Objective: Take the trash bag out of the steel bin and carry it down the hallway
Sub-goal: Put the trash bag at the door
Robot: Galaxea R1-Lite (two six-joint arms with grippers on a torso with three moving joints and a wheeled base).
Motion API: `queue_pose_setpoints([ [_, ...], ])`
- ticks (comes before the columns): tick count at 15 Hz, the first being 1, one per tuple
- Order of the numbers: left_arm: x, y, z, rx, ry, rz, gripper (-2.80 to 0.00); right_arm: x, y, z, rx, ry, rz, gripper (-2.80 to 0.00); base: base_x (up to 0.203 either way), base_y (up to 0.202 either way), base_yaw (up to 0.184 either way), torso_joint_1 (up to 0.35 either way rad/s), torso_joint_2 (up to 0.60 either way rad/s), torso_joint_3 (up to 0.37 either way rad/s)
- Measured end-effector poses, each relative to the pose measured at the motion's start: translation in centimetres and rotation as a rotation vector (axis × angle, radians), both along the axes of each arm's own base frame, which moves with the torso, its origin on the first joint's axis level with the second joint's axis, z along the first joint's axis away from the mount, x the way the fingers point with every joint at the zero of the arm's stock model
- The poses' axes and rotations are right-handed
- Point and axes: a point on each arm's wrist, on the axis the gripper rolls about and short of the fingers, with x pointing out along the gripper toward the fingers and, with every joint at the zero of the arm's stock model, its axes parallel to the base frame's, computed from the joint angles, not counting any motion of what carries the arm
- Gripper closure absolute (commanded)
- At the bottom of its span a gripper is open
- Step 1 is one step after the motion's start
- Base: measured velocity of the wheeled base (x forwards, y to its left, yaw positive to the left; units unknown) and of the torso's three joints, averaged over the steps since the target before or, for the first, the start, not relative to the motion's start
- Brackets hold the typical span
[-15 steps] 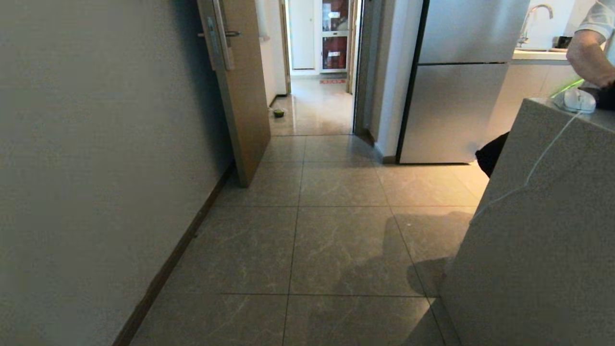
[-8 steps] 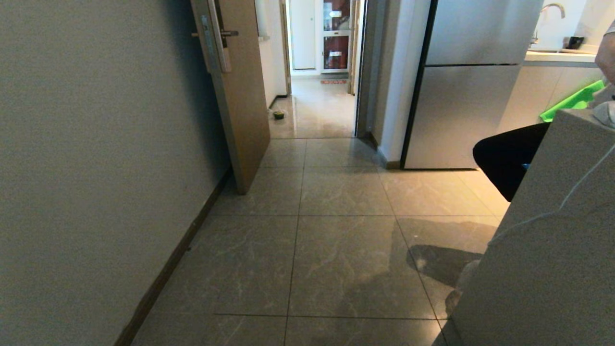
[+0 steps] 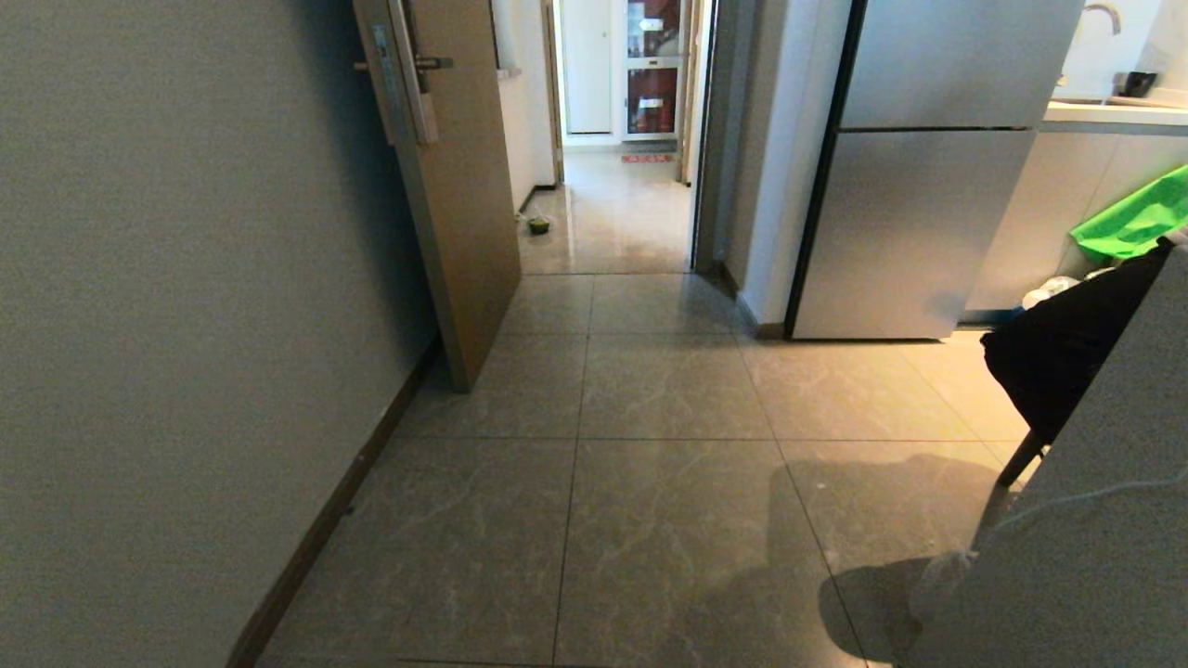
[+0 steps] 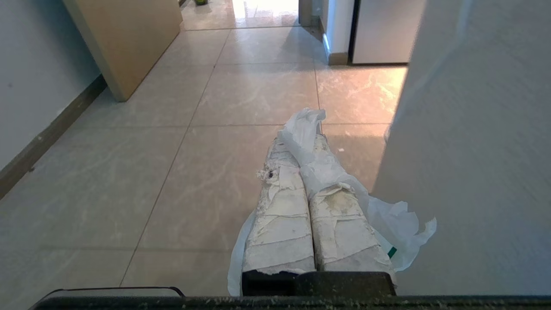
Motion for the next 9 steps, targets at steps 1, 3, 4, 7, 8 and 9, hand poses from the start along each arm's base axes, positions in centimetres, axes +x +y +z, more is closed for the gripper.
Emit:
queue_pose_setpoints([
  [1,0.0,0.0,0.0,-0.001,0.0,0.0,0.0,0.0,0.0,0.0,0.0,0.0,0.0,0.0,0.19,0.0,0.003,0.001,0.0,0.002],
  [3,0.0,0.0,0.0,0.0,0.0,-0.001,0.0,0.0,0.0,0.0,0.0,0.0,0.0,0.0,0.192,0.0,0.001,0.0,0.0,0.006],
  [4,0.0,0.0,0.0,0.0,0.0,-0.001,0.0,0.0,0.0,0.01,0.0,-0.001,0.0,0.0,0.187,0.0,0.0,0.002,0.0,0.006],
  [7,0.0,0.0,0.0,0.0,0.0,0.001,0.0,0.0,0.0,0.0,0.0,0.0,0.0,0.0,0.19,0.0,0.002,0.004,0.0,0.005],
  [8,0.0,0.0,0.0,0.0,0.0,0.001,0.0,0.0,0.0,0.0,0.0,0.0,0.001,0.0,0.183,0.0,-0.002,0.005,0.0,0.006],
  [9,0.0,0.0,0.0,0.0,0.0,0.0,0.0,0.0,0.0,0.0,0.0,0.0,-0.001,0.0,0.198,0.0,0.009,0.005,0.0,0.0],
])
